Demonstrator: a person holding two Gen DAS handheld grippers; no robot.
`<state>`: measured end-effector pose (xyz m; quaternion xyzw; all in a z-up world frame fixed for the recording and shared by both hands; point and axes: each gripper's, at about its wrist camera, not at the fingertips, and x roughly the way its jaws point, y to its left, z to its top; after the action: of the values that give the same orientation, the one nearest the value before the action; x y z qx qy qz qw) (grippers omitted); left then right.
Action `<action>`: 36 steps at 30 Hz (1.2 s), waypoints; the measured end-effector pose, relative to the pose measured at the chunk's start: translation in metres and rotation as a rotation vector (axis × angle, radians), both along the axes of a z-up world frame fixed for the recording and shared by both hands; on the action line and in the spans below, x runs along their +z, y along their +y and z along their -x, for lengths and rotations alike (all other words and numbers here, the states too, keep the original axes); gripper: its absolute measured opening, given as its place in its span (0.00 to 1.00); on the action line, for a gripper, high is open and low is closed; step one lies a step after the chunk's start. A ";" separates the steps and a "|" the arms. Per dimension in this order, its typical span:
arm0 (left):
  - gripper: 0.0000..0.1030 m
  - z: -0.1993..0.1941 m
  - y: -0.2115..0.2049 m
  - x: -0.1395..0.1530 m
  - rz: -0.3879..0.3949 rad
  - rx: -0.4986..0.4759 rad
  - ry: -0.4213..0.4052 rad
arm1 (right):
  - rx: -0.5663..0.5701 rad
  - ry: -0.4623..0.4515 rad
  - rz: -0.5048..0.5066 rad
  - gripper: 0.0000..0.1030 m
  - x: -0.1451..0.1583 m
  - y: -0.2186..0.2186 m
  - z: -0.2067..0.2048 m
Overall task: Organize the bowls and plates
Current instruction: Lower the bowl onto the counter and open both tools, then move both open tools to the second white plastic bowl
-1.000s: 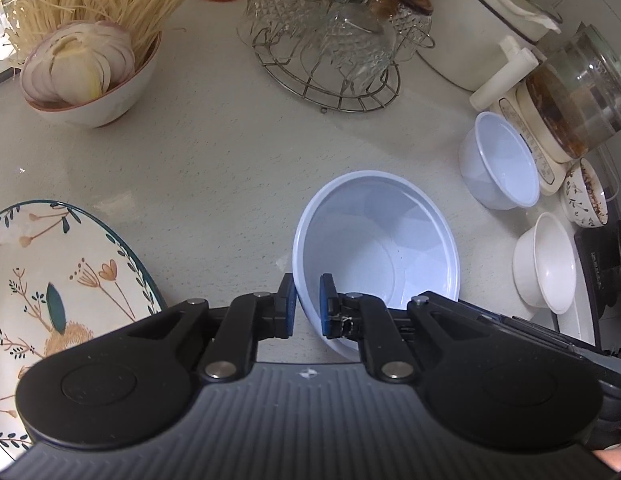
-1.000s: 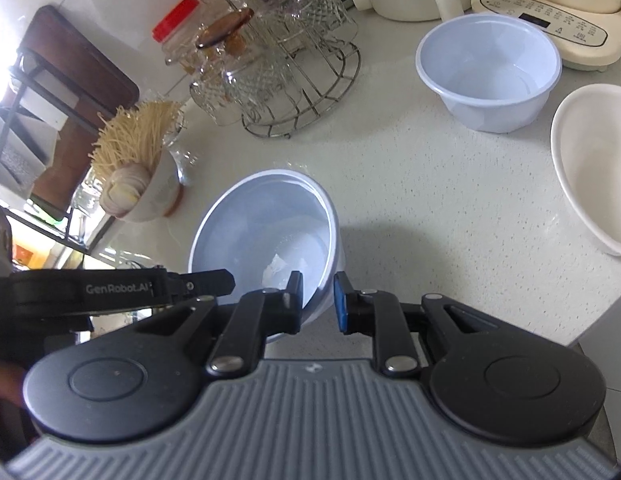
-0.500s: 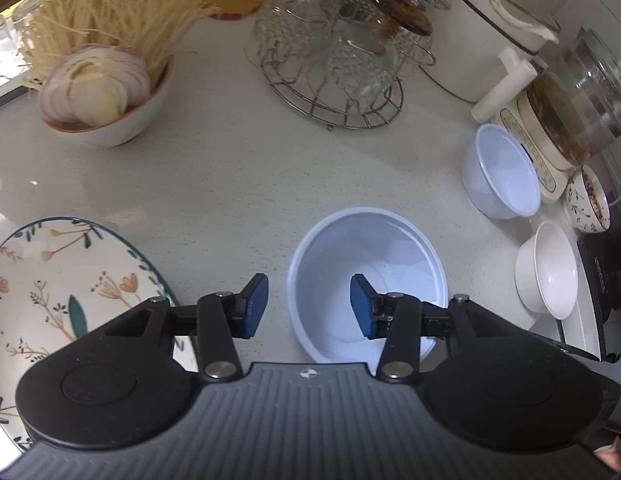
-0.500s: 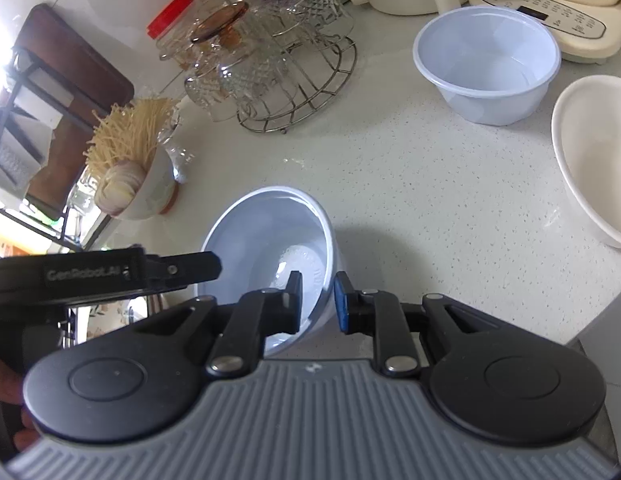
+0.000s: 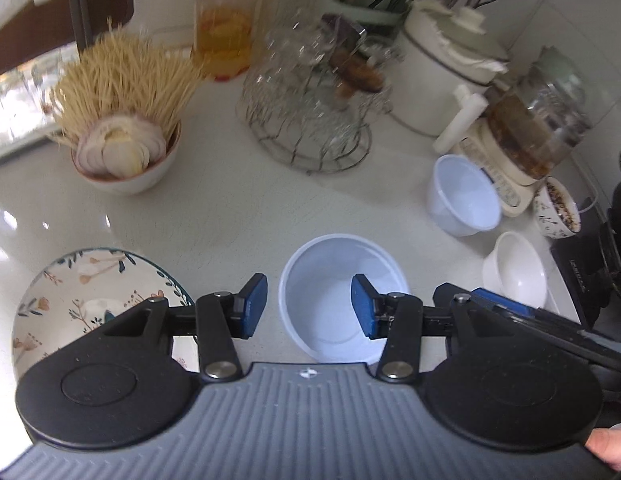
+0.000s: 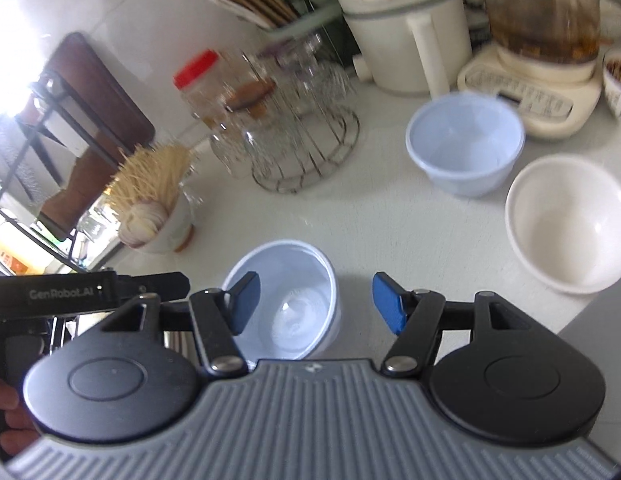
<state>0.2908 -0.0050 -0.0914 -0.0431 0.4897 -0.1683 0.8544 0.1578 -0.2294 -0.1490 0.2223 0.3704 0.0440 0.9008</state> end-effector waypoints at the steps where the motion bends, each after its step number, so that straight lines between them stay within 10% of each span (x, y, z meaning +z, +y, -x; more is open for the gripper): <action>1: 0.51 0.005 -0.001 0.006 -0.006 -0.006 -0.018 | 0.001 -0.016 0.008 0.64 0.006 0.000 0.005; 16: 0.51 0.062 0.023 0.084 0.031 -0.070 -0.198 | -0.057 -0.198 0.069 0.64 0.082 0.014 0.059; 36: 0.51 0.052 0.071 0.078 0.059 -0.155 -0.233 | -0.237 -0.214 0.170 0.64 0.089 0.064 0.084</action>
<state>0.2385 0.0658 -0.0139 -0.0106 0.3839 -0.2520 0.8883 0.0736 -0.1659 -0.0601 0.1815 0.2462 -0.0704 0.9495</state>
